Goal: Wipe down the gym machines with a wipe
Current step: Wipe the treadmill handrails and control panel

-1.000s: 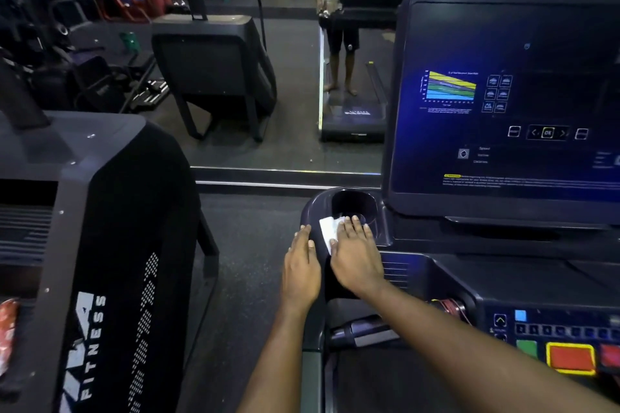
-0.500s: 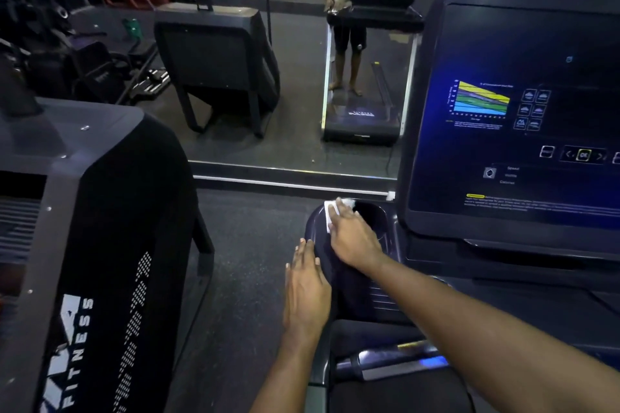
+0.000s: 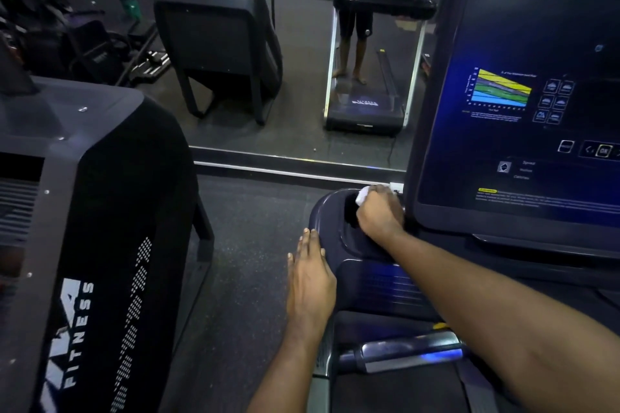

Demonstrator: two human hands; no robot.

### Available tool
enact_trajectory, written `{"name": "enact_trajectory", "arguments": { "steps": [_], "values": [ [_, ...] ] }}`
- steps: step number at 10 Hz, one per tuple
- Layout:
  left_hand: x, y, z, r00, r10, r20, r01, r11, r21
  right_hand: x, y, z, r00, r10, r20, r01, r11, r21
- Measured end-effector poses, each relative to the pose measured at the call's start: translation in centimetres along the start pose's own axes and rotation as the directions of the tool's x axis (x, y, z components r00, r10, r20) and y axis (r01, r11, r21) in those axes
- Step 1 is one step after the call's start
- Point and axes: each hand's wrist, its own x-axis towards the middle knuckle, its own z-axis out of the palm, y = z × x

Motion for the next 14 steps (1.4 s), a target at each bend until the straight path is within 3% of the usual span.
{"name": "enact_trajectory", "arguments": {
  "steps": [1, 2, 4, 6, 8, 9, 10, 11, 12, 13, 14],
  "values": [
    [-0.1, 0.3, -0.2, 1.0, 0.008, -0.001, -0.008, 1.0, 0.011, -0.5, 0.8, 0.5, 0.983, 0.149, 0.104, -0.123, 0.966, -0.227],
    [-0.2, 0.3, -0.3, 1.0, 0.004, -0.003, -0.004, 1.0, 0.023, -3.0, -0.7, -0.3, 0.961, 0.205, 0.185, -0.116, 0.907, -0.404],
    [-0.4, 0.4, -0.4, 1.0, 0.016, -0.007, -0.015, 0.999, 0.044, -1.9, -0.9, -3.1, 0.946, 0.237, 0.222, -0.131, 0.904, -0.408],
    [-0.2, 0.2, -0.1, 1.0, 0.024, -0.009, -0.023, 0.997, 0.076, -4.5, -0.7, -1.6, 0.918, 0.18, 0.353, -0.003, 0.895, -0.447],
    [-0.3, 0.2, -0.2, 0.999, 0.03, -0.012, -0.029, 0.995, 0.097, -8.6, -0.3, -1.9, 0.988, 0.064, 0.143, 0.015, 0.869, -0.495],
    [-0.3, 0.2, -0.2, 1.0, 0.03, -0.008, -0.03, 0.995, 0.097, -10.0, -0.2, -0.4, 0.986, 0.054, 0.159, 0.041, 0.843, -0.536],
    [-0.3, 0.1, -0.2, 1.0, 0.026, -0.017, -0.025, 0.997, 0.075, -12.5, -1.0, -0.1, 0.978, 0.083, 0.192, 0.023, 0.871, -0.491],
    [-0.4, 0.1, -0.2, 1.0, 0.008, -0.025, -0.008, 1.0, -0.001, -14.4, -1.3, 0.4, 0.996, -0.001, 0.09, 0.026, 0.959, -0.283],
    [-0.5, 0.0, -0.5, 0.997, -0.014, -0.072, 0.006, 0.993, -0.114, -13.7, -0.8, 1.2, 0.983, -0.184, 0.013, 0.178, 0.965, 0.191],
    [-0.7, 0.1, -0.9, 0.994, -0.005, -0.11, -0.01, 0.991, -0.132, -11.8, -1.2, 0.9, 0.943, -0.312, 0.118, 0.23, 0.865, 0.447],
    [-0.8, 0.2, -0.9, 0.994, -0.008, -0.111, -0.007, 0.99, -0.142, -10.8, -1.0, 0.7, 0.925, -0.341, 0.167, 0.236, 0.861, 0.45]
  ]
}}
